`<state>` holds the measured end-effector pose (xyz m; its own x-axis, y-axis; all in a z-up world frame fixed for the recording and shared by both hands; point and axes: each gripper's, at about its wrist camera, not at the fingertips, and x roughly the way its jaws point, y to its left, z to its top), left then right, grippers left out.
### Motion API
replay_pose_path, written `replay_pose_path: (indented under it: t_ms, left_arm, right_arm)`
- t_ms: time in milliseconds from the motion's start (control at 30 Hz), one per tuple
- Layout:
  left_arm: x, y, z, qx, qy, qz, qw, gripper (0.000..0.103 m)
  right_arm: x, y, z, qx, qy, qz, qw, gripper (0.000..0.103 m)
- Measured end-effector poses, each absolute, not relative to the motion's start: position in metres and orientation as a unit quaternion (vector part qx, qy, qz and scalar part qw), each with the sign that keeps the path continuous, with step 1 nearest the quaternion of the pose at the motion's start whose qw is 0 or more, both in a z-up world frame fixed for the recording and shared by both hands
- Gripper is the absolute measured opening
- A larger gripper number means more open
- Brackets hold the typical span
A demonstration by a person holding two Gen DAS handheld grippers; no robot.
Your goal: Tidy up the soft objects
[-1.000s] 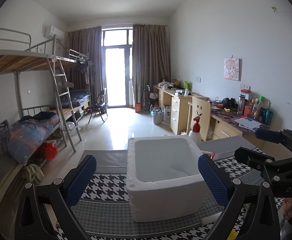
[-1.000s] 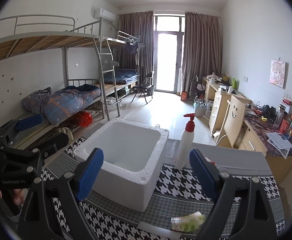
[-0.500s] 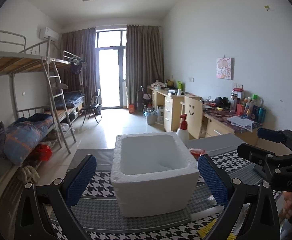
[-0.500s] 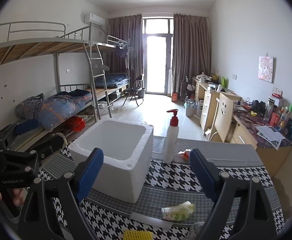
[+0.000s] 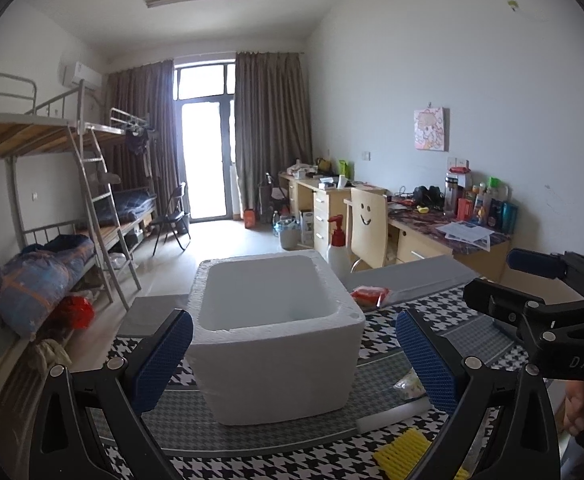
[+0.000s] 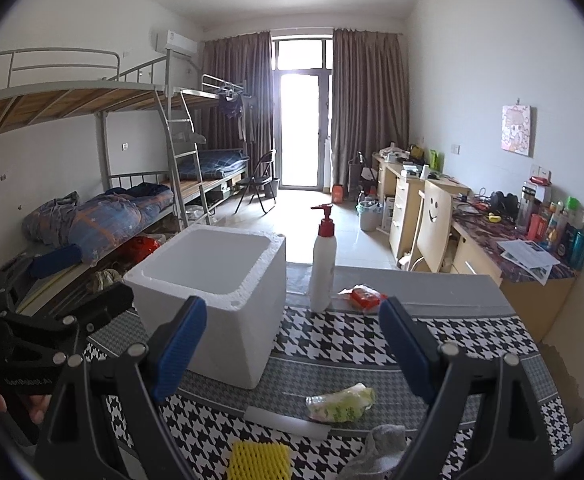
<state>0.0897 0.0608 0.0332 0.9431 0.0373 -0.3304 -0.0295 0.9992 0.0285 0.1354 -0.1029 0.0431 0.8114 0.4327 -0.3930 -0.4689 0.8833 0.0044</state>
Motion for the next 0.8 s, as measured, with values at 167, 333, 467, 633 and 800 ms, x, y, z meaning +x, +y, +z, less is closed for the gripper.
replay_pose_path:
  t_ms: [167, 333, 467, 633, 800]
  left_arm:
    - [0.087, 0.054, 0.029, 0.011, 0.167, 0.013, 0.986, 0.102]
    - [0.084, 0.050, 0.022, 0.003, 0.174, 0.007, 0.985, 0.102]
    - [0.081, 0.045, 0.014, -0.003, 0.175, 0.008, 0.984, 0.102]
    - [0.080, 0.041, 0.005, -0.007, 0.184, 0.004, 0.983, 0.102]
    - [0.080, 0.034, -0.002, -0.003, 0.190, 0.000, 0.982, 0.102]
  right_arm:
    - [0.133, -0.108, 0.037, -0.047, 0.195, 0.227, 0.953, 0.091]
    - [0.131, -0.117, 0.030, -0.038, 0.201, 0.217, 0.955, 0.091]
    - [0.128, -0.121, 0.023, -0.042, 0.205, 0.211, 0.955, 0.091]
    - [0.124, -0.130, 0.016, -0.038, 0.208, 0.203, 0.956, 0.091]
    - [0.120, -0.136, 0.011, -0.032, 0.207, 0.198, 0.958, 0.091]
